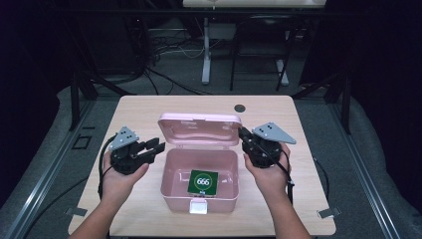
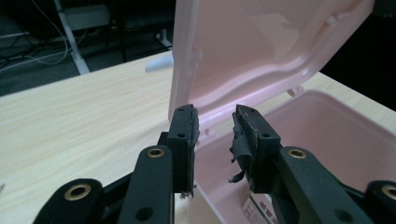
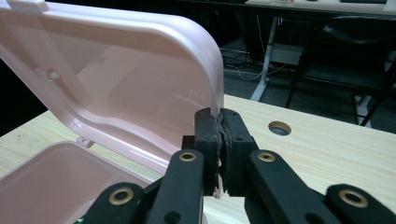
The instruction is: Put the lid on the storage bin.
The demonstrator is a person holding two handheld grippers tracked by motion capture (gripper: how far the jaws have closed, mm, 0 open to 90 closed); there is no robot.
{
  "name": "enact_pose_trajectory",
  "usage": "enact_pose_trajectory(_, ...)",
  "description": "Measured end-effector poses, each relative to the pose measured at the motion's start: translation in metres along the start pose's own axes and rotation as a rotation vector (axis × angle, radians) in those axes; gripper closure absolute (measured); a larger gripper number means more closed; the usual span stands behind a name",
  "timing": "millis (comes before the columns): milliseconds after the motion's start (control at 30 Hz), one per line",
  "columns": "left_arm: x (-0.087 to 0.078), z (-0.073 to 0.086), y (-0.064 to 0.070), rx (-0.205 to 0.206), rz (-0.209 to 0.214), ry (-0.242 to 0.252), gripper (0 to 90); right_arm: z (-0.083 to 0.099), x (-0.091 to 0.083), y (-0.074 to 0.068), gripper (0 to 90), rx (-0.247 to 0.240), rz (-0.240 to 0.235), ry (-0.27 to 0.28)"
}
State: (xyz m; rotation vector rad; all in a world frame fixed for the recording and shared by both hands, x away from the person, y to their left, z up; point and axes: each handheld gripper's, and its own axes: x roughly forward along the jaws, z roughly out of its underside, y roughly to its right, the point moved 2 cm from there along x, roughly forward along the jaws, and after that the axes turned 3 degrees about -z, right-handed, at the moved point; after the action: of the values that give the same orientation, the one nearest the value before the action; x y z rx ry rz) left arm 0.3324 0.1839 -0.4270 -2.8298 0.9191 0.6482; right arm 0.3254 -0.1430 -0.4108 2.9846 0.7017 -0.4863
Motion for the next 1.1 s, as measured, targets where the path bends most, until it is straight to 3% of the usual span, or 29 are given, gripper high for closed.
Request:
enact_pose_trajectory(333, 0.003, -0.023, -0.006, 0.006, -0.033, 0.028, 73.1, 0.0, 0.0, 0.001, 86.8, 0.004, -0.003, 0.002)
enact_pose_trajectory(767, 0.005, -0.039, -0.006, 0.014, -0.038, 0.055, 77.3, 0.001, 0.0, 0.001, 86.8, 0.007, -0.005, 0.005)
enact_pose_trajectory(1100, 0.009, -0.042, -0.004, 0.021, -0.08, 0.051, 82.6, 0.0, 0.001, 0.003, 85.7, 0.025, -0.022, 0.002)
